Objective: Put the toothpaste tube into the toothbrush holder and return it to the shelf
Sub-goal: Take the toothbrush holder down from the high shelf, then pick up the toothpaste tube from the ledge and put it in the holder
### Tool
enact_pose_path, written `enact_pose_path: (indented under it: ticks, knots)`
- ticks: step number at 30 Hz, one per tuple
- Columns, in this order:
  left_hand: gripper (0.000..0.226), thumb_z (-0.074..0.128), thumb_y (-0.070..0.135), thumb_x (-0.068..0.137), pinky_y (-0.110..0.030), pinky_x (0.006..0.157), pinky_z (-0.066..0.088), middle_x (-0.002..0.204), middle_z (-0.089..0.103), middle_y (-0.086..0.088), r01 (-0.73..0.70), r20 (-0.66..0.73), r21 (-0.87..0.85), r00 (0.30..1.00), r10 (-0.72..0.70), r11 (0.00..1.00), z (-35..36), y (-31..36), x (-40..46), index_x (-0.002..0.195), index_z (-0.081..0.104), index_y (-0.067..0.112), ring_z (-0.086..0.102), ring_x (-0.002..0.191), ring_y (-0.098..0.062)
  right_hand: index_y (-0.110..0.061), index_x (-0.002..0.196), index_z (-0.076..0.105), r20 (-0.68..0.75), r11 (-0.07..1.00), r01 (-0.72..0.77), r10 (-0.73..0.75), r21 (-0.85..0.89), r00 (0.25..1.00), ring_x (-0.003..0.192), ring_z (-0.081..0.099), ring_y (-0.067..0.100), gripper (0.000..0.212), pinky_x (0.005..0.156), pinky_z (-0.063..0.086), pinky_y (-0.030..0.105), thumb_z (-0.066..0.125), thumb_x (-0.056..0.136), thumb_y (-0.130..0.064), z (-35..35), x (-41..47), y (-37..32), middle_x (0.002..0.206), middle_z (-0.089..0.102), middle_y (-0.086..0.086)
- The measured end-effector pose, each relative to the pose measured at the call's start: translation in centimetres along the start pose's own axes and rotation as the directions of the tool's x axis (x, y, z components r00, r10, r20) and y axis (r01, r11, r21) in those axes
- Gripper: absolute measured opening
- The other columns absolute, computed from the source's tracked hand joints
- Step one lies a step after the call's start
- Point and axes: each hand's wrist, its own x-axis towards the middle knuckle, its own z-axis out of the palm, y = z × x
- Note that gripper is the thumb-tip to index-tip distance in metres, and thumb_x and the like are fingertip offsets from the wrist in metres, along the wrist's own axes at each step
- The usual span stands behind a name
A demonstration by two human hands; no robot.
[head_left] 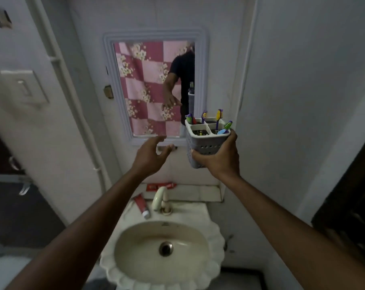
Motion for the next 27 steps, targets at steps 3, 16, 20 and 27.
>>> enact_pose_path:
  ticks: [3, 16, 20, 27]
  knots:
    - [0.052, 0.068, 0.048, 0.101, -0.04, 0.107, 0.052, 0.134, 0.072, -0.006, 0.077, 0.075, -0.018, 0.994, -0.075, 0.997, 2.0, -5.6, -0.9, 0.139, 0.068, 0.013, 0.066, 0.125, -0.023, -0.029, 0.16, 0.027, 0.049, 0.996, -0.081, 0.082, -0.022, 0.995, 0.12, 0.071, 0.025, 0.135, 0.097, 0.062, 0.047, 0.094, 0.048, -0.065, 2.8, -1.4, 2.9, 0.144, 0.066, -0.005]
    - [0.018, 0.073, 0.03, 0.086, -0.044, 0.063, 0.068, 0.084, 0.077, -0.008, 0.615, 0.462, 0.218, 0.619, -0.635, 0.758, 11.2, -25.7, -4.4, 0.089, 0.071, 0.013, 0.079, 0.068, -0.029, -0.029, 0.157, 0.03, 0.141, 0.904, -0.397, 0.418, -0.156, 0.897, 0.118, 0.069, 0.02, 0.13, 0.089, 0.059, 0.036, 0.104, 0.052, -0.051, 16.1, -8.6, 15.3, 0.142, 0.064, -0.006]
    - [0.024, 0.074, 0.04, 0.09, -0.036, 0.065, 0.068, 0.075, 0.074, 0.001, 0.663, 0.418, 0.273, 0.571, -0.707, 0.697, 12.9, -27.6, -4.2, 0.078, 0.064, 0.022, 0.077, 0.056, -0.023, -0.031, 0.154, 0.031, 0.141, 0.878, -0.448, 0.471, -0.169, 0.87, 0.123, 0.069, 0.022, 0.127, 0.094, 0.059, 0.037, 0.104, 0.052, -0.048, 19.0, -10.2, 18.0, 0.143, 0.062, -0.007]
    - [0.037, 0.086, 0.045, 0.08, -0.034, 0.064, 0.068, 0.077, 0.076, -0.002, 0.72, 0.355, 0.223, 0.568, -0.742, 0.658, 14.3, -29.2, -3.3, 0.093, 0.07, 0.015, 0.076, 0.054, -0.019, -0.024, 0.163, 0.021, 0.092, 0.877, -0.46, 0.474, -0.14, 0.876, 0.137, 0.061, 0.019, 0.135, 0.106, 0.063, 0.042, 0.108, 0.06, -0.04, 21.1, -12.2, 21.6, 0.154, 0.049, -0.002]
